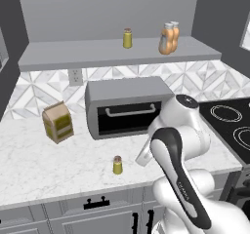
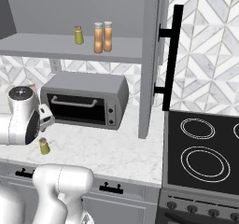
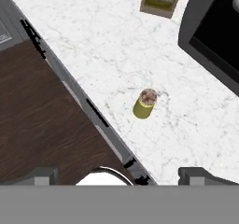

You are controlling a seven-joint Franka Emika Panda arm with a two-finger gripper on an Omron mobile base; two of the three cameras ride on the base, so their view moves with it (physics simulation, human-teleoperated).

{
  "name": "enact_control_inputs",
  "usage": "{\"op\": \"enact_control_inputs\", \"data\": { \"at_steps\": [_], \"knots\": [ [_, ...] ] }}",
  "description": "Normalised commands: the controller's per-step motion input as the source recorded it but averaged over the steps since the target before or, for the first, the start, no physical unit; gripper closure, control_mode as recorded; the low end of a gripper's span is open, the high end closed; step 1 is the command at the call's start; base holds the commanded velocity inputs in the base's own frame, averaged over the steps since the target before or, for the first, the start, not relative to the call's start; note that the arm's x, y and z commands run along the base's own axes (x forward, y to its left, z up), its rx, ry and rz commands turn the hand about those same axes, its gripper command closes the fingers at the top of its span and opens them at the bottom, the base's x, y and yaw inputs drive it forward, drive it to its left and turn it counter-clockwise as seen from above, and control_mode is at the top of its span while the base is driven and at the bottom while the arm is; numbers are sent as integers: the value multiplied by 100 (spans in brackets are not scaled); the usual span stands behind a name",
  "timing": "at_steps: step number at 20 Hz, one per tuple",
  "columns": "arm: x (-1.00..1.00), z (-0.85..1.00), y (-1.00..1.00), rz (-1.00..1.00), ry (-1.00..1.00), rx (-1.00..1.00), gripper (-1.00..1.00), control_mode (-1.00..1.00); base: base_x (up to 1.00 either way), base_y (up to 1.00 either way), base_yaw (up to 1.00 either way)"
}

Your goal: Put the shaker and condiment bottle from the counter next to their counterparts in the cabinet.

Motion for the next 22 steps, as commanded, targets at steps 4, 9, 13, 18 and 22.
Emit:
{"op": "enact_control_inputs", "data": {
  "at_steps": [4, 9, 13, 18, 22],
  "knots": [
    [-17, -50, 0, -12, -3, 0, -100, -100, 0, 0, 0],
    [-17, -42, 11, -13, -9, 0, -100, -100, 0, 0, 0],
    [-6, -40, 10, -13, -11, 0, -100, -100, 0, 0, 0],
    [0, -44, 0, -12, -11, 0, -100, -100, 0, 0, 0],
    [0, -45, 0, -10, -16, 0, -100, -100, 0, 0, 0]
  ]
}}
